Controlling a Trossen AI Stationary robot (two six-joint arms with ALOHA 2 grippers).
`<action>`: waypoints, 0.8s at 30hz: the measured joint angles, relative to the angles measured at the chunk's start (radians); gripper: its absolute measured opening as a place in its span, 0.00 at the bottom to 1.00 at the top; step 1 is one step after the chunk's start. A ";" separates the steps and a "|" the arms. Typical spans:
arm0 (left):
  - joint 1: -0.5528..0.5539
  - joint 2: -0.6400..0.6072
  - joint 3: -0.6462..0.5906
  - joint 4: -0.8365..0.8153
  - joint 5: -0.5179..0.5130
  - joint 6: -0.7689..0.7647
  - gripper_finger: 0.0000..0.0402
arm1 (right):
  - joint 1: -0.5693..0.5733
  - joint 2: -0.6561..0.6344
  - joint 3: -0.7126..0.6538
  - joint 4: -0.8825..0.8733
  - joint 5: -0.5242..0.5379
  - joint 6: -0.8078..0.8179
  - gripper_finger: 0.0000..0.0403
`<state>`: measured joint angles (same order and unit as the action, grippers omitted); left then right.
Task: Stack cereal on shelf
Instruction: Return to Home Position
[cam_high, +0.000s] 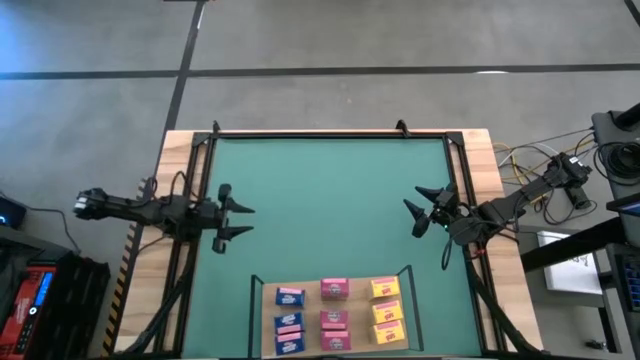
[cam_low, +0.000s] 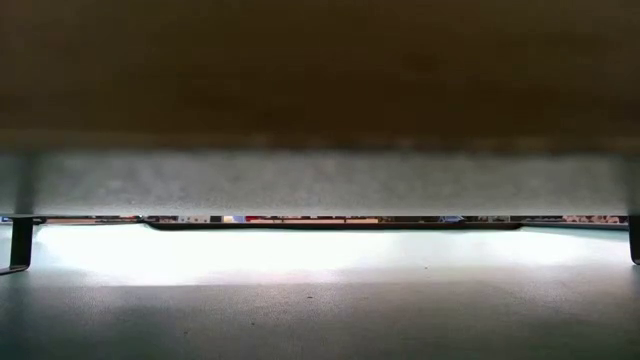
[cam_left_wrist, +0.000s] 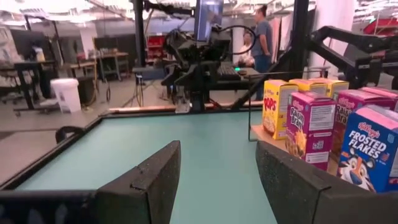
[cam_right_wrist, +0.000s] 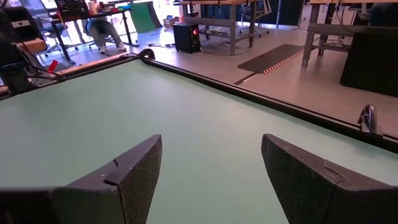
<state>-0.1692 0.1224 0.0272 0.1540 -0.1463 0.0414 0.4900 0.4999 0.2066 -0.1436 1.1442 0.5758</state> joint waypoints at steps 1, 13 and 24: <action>0.000 -0.014 -0.013 0.008 0.000 0.006 0.48 | 0.000 0.000 0.000 0.000 0.000 0.000 0.66; 0.000 -0.068 -0.015 -0.036 0.000 -0.011 0.48 | 0.000 0.000 0.000 0.000 0.000 0.000 0.66; 0.000 -0.045 -0.015 -0.037 0.000 -0.028 0.48 | 0.000 0.000 0.000 0.000 0.000 0.000 0.66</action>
<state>-0.1692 0.0778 0.0120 0.1172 -0.1467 0.0135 0.4904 0.5002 0.2066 -0.1436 1.1442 0.5758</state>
